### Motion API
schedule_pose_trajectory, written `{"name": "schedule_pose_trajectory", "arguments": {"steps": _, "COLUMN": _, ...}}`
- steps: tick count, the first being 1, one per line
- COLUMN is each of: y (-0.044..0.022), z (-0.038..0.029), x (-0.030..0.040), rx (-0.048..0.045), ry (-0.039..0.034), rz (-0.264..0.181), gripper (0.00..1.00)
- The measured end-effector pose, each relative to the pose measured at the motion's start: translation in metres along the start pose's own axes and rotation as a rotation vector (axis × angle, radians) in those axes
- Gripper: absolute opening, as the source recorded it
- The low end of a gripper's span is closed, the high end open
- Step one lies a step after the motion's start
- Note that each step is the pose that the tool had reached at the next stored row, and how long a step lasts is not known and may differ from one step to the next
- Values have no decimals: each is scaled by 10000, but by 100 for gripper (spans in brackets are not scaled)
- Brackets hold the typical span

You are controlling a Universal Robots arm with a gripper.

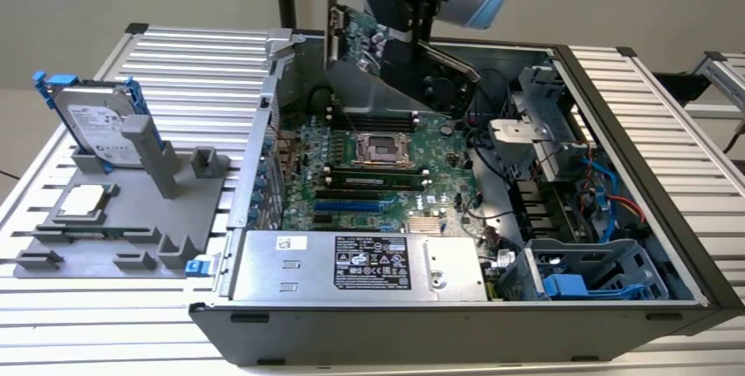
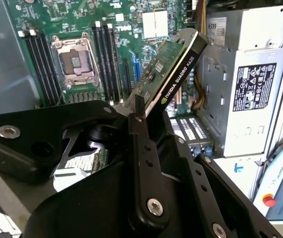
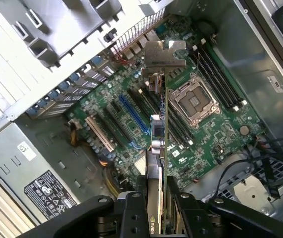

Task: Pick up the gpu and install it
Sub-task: 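Insert the gpu into the slot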

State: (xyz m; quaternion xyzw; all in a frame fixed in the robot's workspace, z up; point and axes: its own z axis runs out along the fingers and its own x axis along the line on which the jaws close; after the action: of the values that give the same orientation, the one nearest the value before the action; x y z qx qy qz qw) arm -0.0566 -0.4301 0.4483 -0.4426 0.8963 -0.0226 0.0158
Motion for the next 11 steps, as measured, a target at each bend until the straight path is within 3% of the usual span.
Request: {"name": "schedule_pose_trajectory", "arguments": {"steps": 11, "y": 0, "z": 0, "x": 0, "rx": -7, "ry": -49, "rz": -904, "gripper": 0}}
